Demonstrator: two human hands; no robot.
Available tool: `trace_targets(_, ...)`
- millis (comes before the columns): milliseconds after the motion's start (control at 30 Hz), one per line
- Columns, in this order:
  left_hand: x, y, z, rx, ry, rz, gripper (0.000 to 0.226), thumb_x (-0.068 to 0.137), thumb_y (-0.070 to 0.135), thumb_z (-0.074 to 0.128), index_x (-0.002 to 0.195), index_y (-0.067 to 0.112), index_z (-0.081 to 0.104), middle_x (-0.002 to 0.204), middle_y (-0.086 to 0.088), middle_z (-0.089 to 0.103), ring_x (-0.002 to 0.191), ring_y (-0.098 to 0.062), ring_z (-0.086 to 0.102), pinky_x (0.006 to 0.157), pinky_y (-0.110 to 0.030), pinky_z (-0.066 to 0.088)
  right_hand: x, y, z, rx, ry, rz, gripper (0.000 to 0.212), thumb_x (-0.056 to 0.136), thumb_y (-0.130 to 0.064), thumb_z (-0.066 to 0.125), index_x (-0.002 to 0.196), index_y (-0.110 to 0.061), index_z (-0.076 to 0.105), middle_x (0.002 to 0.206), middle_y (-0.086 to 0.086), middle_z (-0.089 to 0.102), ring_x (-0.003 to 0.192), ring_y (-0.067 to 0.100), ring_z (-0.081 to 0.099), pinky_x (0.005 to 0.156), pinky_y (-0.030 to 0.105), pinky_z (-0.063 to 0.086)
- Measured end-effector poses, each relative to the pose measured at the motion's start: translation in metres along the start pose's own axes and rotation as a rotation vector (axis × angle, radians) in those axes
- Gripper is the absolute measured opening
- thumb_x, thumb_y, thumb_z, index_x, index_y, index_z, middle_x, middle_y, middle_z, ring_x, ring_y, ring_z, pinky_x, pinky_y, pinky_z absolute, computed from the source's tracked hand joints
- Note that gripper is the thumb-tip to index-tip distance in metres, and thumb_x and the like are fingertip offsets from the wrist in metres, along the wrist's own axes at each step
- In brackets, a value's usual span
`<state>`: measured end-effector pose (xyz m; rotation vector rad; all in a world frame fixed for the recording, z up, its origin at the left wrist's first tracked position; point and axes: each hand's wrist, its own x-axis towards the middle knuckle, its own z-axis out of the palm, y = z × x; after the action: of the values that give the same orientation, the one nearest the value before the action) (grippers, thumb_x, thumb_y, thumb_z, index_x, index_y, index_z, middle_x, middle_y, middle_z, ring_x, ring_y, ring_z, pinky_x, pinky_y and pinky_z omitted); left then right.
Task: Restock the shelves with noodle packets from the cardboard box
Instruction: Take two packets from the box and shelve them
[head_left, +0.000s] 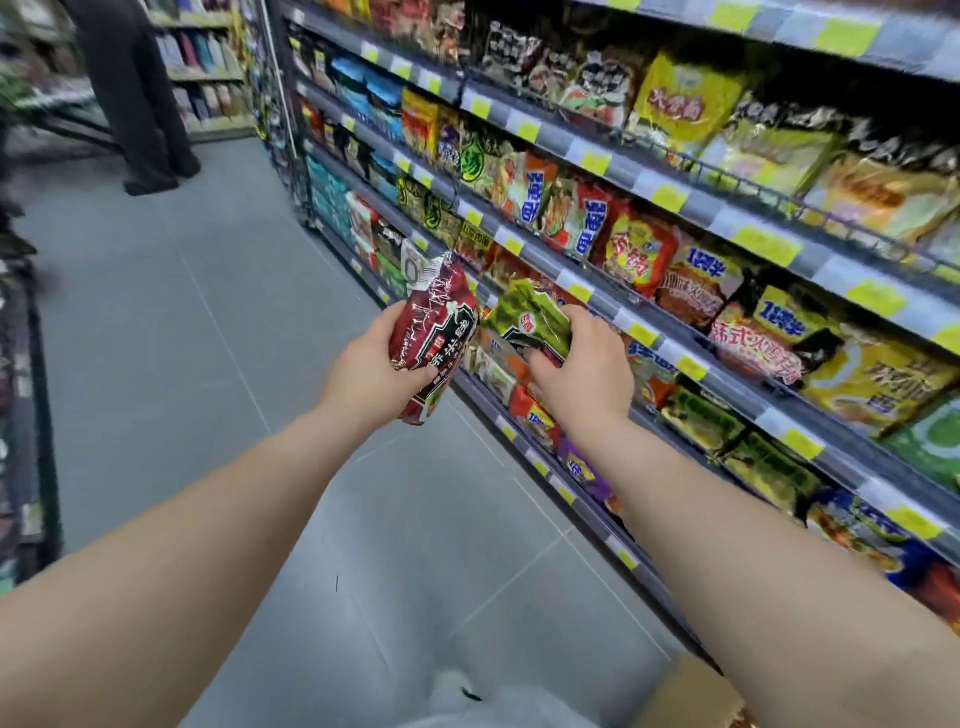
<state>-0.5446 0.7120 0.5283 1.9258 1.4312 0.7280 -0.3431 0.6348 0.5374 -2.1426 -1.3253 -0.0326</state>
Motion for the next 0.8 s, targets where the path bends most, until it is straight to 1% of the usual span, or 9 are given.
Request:
trace_targets(67,0.046,0.002,-0.011,0.023,0.029,0.009,0.078,0.078,0.032,0.073,0.143,0.036,0.031,0.124,0.002,0.061,0.107,-0.024,0.059,0.084,-0.03,0.046,0.049,-0.017,0.012,-0.024,0.006,-0.037,0.058,0.083,-0.038,0.063,0.135,-0.022,0.043,0.13,0.001,0.052,0.119,0.025,0.045,0.094,0.04,0.041)
trace_targets(167,0.106,-0.003,-0.026,0.039,0.059,0.023,0.078,0.078,0.034,0.073,0.143,0.037,0.03,0.126,0.003,0.06,0.109,-0.024,0.058,0.088,-0.033,0.047,0.105,-0.041,0.032,-0.044,0.039,-0.072,0.056,0.083,-0.032,0.063,0.134,-0.02,0.043,0.13,0.002,0.051,0.118,0.027,0.043,0.097,0.04,0.036)
trace_targets(233,0.15,-0.011,-0.034,0.037,0.069,0.033,0.077,0.078,0.035,0.073,0.143,0.038,0.03,0.125,0.004,0.06,0.108,-0.023,0.059,0.086,-0.032,0.048,0.141,-0.057,0.051,-0.074,0.076,-0.074,0.057,0.083,-0.031,0.064,0.134,-0.02,0.043,0.132,0.002,0.05,0.119,0.027,0.043,0.098,0.039,0.034)
trace_targets(333,0.202,-0.021,-0.039,0.045,0.062,0.059,0.078,0.078,0.036,0.072,0.143,0.04,0.028,0.125,0.004,0.06,0.106,-0.023,0.06,0.087,-0.037,0.051,0.182,-0.071,0.076,-0.106,0.131,-0.084,0.057,0.083,-0.03,0.065,0.135,-0.022,0.043,0.134,0.0,0.048,0.121,0.027,0.041,0.1,0.04,0.032)
trace_targets(433,0.275,-0.038,-0.044,0.023,0.037,0.087,0.077,0.079,0.036,0.072,0.142,0.041,0.029,0.125,0.005,0.059,0.106,-0.022,0.059,0.085,-0.034,0.049,0.236,-0.087,0.112,-0.145,0.204,-0.051,0.057,0.082,-0.028,0.067,0.134,-0.023,0.044,0.135,0.0,0.048,0.121,0.028,0.04,0.101,0.04,0.031)
trace_targets(533,0.345,-0.049,-0.054,0.01,-0.009,0.14,0.076,0.079,0.035,0.072,0.142,0.04,0.029,0.125,0.005,0.059,0.108,-0.024,0.059,0.088,-0.037,0.05,0.282,-0.105,0.145,-0.171,0.247,0.009,0.056,0.081,-0.025,0.066,0.133,-0.023,0.045,0.134,0.001,0.048,0.121,0.029,0.04,0.102,0.039,0.029)
trace_targets(600,0.391,-0.05,-0.062,0.037,-0.047,0.158,0.077,0.08,0.035,0.071,0.143,0.039,0.027,0.125,0.003,0.059,0.106,-0.025,0.059,0.086,-0.037,0.05,0.31,-0.118,0.165,-0.204,0.264,0.037,0.055,0.081,-0.022,0.065,0.133,-0.022,0.047,0.135,0.001,0.048,0.121,0.03,0.039,0.101,0.041,0.029)
trace_targets(733,0.468,-0.043,-0.067,0.124,-0.071,0.245,0.077,0.082,0.04,0.069,0.144,0.04,0.023,0.124,0.001,0.062,0.102,-0.027,0.061,0.083,-0.043,0.053,0.355,-0.131,0.184,-0.262,0.354,0.048,0.057,0.076,-0.016,0.068,0.13,-0.023,0.051,0.138,0.004,0.046,0.121,0.031,0.038,0.1,0.044,0.029)
trace_targets(800,0.498,-0.034,-0.063,0.124,-0.057,0.297,0.077,0.084,0.04,0.067,0.145,0.04,0.021,0.123,0.001,0.062,0.1,-0.028,0.062,0.078,-0.04,0.053,0.377,-0.132,0.188,-0.294,0.396,0.044,0.059,0.072,-0.012,0.07,0.127,-0.022,0.052,0.139,0.006,0.045,0.121,0.033,0.039,0.099,0.046,0.029)
